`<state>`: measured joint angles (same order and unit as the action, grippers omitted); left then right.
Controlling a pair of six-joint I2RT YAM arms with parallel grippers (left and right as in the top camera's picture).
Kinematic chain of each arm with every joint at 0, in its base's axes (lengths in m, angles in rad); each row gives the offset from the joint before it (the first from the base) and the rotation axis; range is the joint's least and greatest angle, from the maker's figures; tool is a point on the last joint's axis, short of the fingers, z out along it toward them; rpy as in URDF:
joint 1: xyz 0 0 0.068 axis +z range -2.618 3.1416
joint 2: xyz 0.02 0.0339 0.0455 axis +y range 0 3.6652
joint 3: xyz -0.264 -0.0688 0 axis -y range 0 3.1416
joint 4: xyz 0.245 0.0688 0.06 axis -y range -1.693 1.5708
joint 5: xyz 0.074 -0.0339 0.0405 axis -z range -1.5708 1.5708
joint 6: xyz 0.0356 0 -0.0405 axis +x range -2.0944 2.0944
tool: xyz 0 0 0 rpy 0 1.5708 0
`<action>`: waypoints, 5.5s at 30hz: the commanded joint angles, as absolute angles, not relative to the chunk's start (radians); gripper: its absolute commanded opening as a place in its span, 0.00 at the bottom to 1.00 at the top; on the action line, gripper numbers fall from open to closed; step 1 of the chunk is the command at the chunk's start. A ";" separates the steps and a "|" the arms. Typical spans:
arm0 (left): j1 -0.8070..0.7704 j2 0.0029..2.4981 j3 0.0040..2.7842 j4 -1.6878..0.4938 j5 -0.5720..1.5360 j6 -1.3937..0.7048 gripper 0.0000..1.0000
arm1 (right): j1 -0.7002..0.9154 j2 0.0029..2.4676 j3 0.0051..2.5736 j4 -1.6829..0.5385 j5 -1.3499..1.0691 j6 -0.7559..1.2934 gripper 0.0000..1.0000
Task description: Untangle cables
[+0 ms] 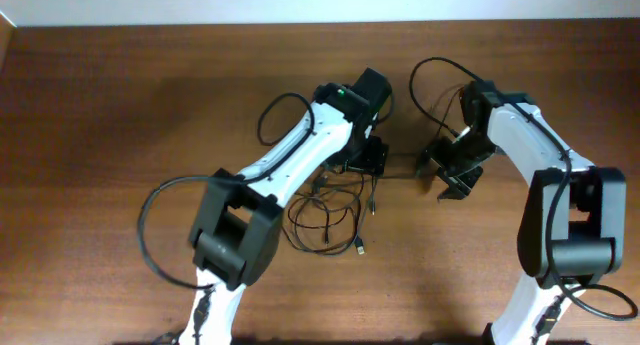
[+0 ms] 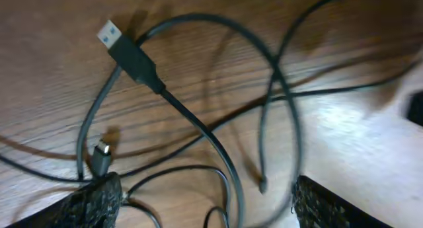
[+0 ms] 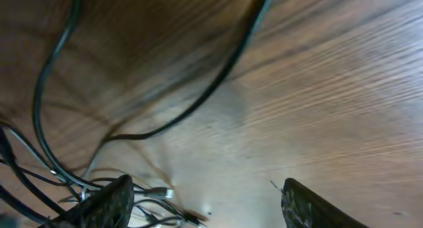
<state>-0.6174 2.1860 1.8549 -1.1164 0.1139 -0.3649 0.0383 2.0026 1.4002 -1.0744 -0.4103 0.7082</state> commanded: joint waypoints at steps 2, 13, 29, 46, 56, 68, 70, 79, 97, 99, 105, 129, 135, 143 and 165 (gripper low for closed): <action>-0.636 2.233 1.846 -1.101 0.112 -0.401 0.85 | 0.046 1.999 1.392 -1.038 -0.418 0.815 0.72; -0.641 2.233 1.846 -1.085 0.111 -0.422 0.61 | 0.047 1.999 1.391 -1.016 -0.414 0.821 0.71; -0.554 2.218 1.848 -1.089 0.382 -0.339 0.79 | 0.046 1.999 1.391 -1.012 -0.408 0.820 0.71; -0.638 2.279 1.856 -1.044 0.288 -0.343 0.00 | 0.055 1.999 1.390 -1.013 -0.408 0.821 0.66; -0.572 2.277 1.860 -1.089 0.288 -0.342 0.00 | 0.212 2.004 1.390 -0.963 -0.178 1.039 0.52; -0.572 2.277 1.860 -1.093 0.288 -0.343 0.00 | 0.217 2.005 1.298 -0.870 -0.126 1.108 0.43; -0.572 2.278 1.860 -1.093 0.288 -0.343 0.00 | 0.216 2.005 1.253 -0.824 -0.122 1.108 0.12; -0.483 2.278 1.860 -1.142 0.260 -0.297 0.00 | 0.168 1.808 1.551 -1.130 -0.127 0.594 0.04; -0.350 2.278 1.856 -1.187 0.009 -0.298 0.07 | 0.168 1.525 1.982 -1.536 0.263 0.292 0.04; -0.346 2.278 1.846 -1.186 -0.014 -0.299 0.09 | 0.168 1.529 1.982 -1.560 0.373 0.292 0.04; -0.334 2.278 1.843 -1.190 -0.034 -0.298 0.13 | 0.167 1.531 1.980 -1.583 0.508 0.401 0.04; -0.336 2.278 1.755 -1.190 -0.030 -0.299 0.18 | 0.162 1.610 1.962 -1.699 0.340 0.397 0.05; -0.336 2.278 1.755 -1.190 -0.030 -0.298 0.34 | 0.161 1.610 1.890 -1.665 0.397 0.398 0.04; -0.336 2.278 1.755 -1.190 -0.030 -0.298 0.99 | -0.055 1.612 1.869 -1.388 0.457 0.398 0.04; -0.336 2.278 1.755 -1.180 -0.030 -0.298 0.99 | -0.288 1.613 1.391 -1.042 0.142 0.401 0.68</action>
